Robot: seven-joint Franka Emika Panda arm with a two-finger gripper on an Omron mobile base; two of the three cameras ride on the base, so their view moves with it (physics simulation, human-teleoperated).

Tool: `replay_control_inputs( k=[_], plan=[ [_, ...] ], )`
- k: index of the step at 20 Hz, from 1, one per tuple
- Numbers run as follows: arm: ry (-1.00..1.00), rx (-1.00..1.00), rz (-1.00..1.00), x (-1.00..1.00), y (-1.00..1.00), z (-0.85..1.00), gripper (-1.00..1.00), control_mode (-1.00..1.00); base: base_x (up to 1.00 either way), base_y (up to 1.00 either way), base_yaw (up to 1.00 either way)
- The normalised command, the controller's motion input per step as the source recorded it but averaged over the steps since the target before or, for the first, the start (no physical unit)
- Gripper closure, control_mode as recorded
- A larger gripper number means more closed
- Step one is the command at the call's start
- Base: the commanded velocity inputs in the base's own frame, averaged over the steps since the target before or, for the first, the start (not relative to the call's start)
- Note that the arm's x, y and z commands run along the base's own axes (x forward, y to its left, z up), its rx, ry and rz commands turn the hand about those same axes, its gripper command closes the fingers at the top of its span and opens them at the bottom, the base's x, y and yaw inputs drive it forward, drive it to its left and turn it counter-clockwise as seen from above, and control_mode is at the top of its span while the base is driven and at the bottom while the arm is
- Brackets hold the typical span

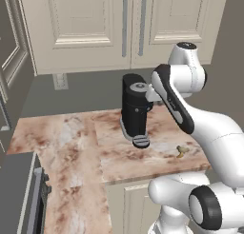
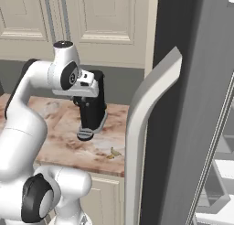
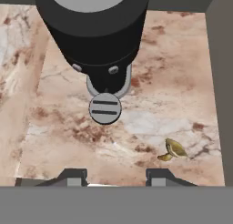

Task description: Place the mushroom in the correct fridge rack based on whether it is a fruit or vegetable. Finally, close the fridge door.

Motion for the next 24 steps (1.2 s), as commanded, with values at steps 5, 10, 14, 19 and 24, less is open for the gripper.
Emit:
replay_control_inputs(
  k=[5, 10, 14, 19, 24],
  plan=[
    [0.00, 0.01, -0.05, -0.20, -0.14, -0.02, -1.00, -1.00, 0.00, 0.00, 0.00],
    [0.04, 0.01, -0.16, -0.28, -0.40, -0.17, -1.00, -1.00, 0.00, 0.00, 0.00],
    [0.09, 0.00, -0.15, -0.04, -0.24, -0.42, -1.00, -1.00, 0.00, 0.00, 0.00],
    [0.14, 0.00, -0.15, 0.00, -0.21, -0.58, -1.00, -1.00, 0.00, 0.00, 0.00],
    [0.10, 0.00, -0.16, -0.02, -0.34, -0.66, -1.00, -1.00, 0.00, 0.00, 0.00]
  ],
)
